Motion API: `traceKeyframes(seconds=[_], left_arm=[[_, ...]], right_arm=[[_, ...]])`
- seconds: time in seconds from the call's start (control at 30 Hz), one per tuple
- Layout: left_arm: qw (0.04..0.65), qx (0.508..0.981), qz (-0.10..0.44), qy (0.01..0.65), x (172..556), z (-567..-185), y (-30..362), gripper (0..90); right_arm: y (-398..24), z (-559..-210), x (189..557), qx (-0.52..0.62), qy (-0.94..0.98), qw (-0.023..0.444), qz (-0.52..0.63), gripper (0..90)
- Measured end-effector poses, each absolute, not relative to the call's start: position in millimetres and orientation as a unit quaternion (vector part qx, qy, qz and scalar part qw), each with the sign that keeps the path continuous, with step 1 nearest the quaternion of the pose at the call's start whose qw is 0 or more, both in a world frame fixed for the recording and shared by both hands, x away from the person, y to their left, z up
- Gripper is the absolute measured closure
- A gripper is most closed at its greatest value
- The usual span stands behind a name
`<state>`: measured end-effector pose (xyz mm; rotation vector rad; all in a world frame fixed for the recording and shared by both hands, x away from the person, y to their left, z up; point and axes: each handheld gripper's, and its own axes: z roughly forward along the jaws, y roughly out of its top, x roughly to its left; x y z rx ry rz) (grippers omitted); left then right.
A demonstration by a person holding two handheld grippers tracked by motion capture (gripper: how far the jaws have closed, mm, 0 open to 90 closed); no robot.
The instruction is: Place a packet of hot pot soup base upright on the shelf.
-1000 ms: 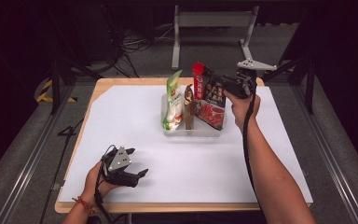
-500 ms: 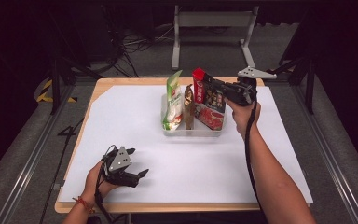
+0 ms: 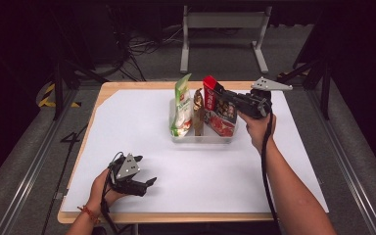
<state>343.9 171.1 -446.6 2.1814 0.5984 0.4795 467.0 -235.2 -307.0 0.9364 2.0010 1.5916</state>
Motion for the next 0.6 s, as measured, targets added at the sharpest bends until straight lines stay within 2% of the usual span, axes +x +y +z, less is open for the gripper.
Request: traceKeyframes(seconds=[0.3,0.5,0.6], left_arm=[[0.402,0.864,0.19,0.238,344,-447,171,13.5],[0.4,0.865,0.188,0.239,344,-447,170,13.4],[0.398,0.866,0.189,0.238,344,-447,170,13.5]], right_arm=[[-237,-311,459,0.327,0.726,0.203,0.569,83.6],[-241,-314,454,0.316,0.733,0.184,0.573,75.9],[-242,-312,453,0.316,0.738,0.189,0.566,72.9]])
